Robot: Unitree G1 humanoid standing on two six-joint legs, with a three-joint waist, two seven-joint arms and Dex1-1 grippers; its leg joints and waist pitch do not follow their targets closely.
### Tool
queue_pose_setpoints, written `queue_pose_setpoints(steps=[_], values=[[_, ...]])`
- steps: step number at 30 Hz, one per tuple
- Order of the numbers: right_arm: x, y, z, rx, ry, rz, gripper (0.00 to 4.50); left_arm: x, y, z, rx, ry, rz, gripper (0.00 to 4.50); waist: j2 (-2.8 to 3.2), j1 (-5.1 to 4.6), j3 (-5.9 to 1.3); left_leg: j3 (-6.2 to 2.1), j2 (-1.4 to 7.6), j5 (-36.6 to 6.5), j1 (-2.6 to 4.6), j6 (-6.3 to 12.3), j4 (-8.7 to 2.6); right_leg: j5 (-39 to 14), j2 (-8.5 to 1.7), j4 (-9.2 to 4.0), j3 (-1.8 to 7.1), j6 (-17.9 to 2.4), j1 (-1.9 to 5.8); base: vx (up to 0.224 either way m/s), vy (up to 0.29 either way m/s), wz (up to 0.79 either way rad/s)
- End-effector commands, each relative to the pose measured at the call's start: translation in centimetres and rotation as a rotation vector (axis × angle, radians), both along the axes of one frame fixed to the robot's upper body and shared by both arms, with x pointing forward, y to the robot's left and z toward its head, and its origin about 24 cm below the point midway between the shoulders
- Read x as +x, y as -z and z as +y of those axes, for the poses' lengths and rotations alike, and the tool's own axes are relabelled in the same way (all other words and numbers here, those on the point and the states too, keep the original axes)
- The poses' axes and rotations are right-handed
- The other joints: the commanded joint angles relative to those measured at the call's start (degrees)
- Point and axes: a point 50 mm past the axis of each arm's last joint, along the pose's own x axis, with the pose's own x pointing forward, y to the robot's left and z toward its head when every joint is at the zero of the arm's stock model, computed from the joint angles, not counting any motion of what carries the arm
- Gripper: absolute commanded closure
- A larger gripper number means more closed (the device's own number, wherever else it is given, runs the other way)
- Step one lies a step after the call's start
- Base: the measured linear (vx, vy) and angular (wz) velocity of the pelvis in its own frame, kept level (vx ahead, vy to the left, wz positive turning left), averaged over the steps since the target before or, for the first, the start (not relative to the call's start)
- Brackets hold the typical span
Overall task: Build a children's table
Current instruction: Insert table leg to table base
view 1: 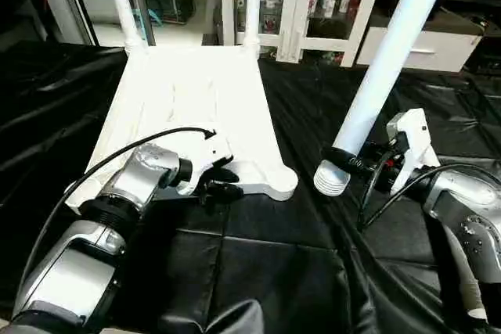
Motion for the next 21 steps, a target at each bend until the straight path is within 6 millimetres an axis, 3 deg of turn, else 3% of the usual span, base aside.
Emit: queue_pose_setpoints(steps=[1, 6, 7, 13, 15, 17, 19, 20, 21], values=[[-0.1, -0.3, -0.2, -0.01, 0.003, -0.024, 2.64, -0.1, 0.4, -0.2, 0.039, 0.024, 0.015, 3.28, 0.27, 0.13, -3.37, -2.15, 5.4, -7.11, 0.82, 0.24, -5.72, -1.62, -5.42, -4.37, 3.08, -16.82, 2.6, 0.0, 0.0, 0.0], [-0.2, -0.2, -0.2, -0.01, 0.006, -0.026, 2.64, -0.5, 0.9, -0.4, 0.052, 0.065, 0.051, 3.65, 0.51, 0.15, -3.38, -2.18, 5.41, -7.13, 0.75, 0.39, -5.77, -1.31, -5.46, -4.33, 3.07, -16.98, 2.63, 0.0, 0.0, 0.0], [-0.2, -0.2, -0.2, -0.009, 0.007, -0.027, 2.64, -0.7, 1.0, -0.4, 0.058, 0.071, 0.06, 3.86, 0.78, 0.21, -3.41, -2.21, 5.4, -7.05, 0.78, 0.37, -5.74, -1.1, -5.49, -4.3, 3.07, -17.04, 2.62, 0.0, 0.0, 0.0], [-0.2, -0.2, -0.1, -0.005, 0.009, -0.028, 2.64, -1.1, 1.6, 0.0, 0.069, 0.074, 0.098, 4.28, 0.72, 0.19, -3.67, -2.1, 5.38, -4.08, 0.71, 1.86, -5.67, 3.18, -5.44, -4.0, 2.93, -17.65, 2.8, 0.0, 0.0, 0.0], [-0.1, -0.1, 0.0, 0.0, 0.025, -0.025, 2.64, -1.7, 2.1, 0.6, 0.052, 0.056, 0.136, 4.4, 1.36, 0.25, -3.79, -2.12, 5.4, -3.27, 0.74, 2.3, -5.65, 4.85, -5.44, -3.83, 2.86, -18.05, 2.79, 0.0, 0.0, 0.0], [0.0, 0.0, 0.2, 0.015, 0.047, -0.017, 2.64, -2.7, 2.7, 1.7, 0.031, 0.016, 0.18, 4.46, 1.1, -0.2, -3.9, -2.23, 5.5, -1.82, 0.38, 2.75, -5.75, 7.41, -5.45, -3.5, 2.78, -18.27, 3.08, 0.0, 0.0, 0.0], [0.0, 0.0, 0.4, 0.025, 0.051, -0.012, 2.64, -3.6, 3.1, 2.8, 0.046, -0.002, 0.189, 4.46, 0.91, -0.56, -3.85, -2.08, 5.54, -3.0, 0.55, 3.29, -5.73, 6.18, -5.57, -3.76, 2.83, -18.27, 2.97, 0.0, 0.0, 0.0], [-0.1, 0.0, 0.5, 0.031, 0.051, -0.009, 2.64, -4.4, 3.3, 3.6, 0.057, -0.017, 0.193, 4.46, 1.06, -0.99, -3.67, -2.01, 5.24, -3.87, 0.2, 3.59, -5.93, 3.26, -5.4, -4.09, 2.79, -17.75, 3.04, 0.0, 0.0, 0.0], [-0.1, 0.1, 0.6, 0.033, 0.048, -0.007, 2.64, -5.1, 3.3, 4.4, 0.064, -0.031, 0.195, 4.46, 0.96, -1.07, -3.64, -2.03, 5.45, -4.99, 0.39, 3.21, -6.01, -0.02, -5.6, -4.3, 2.91, -17.19, 3.06, 0.0, 0.0, 0.0]])
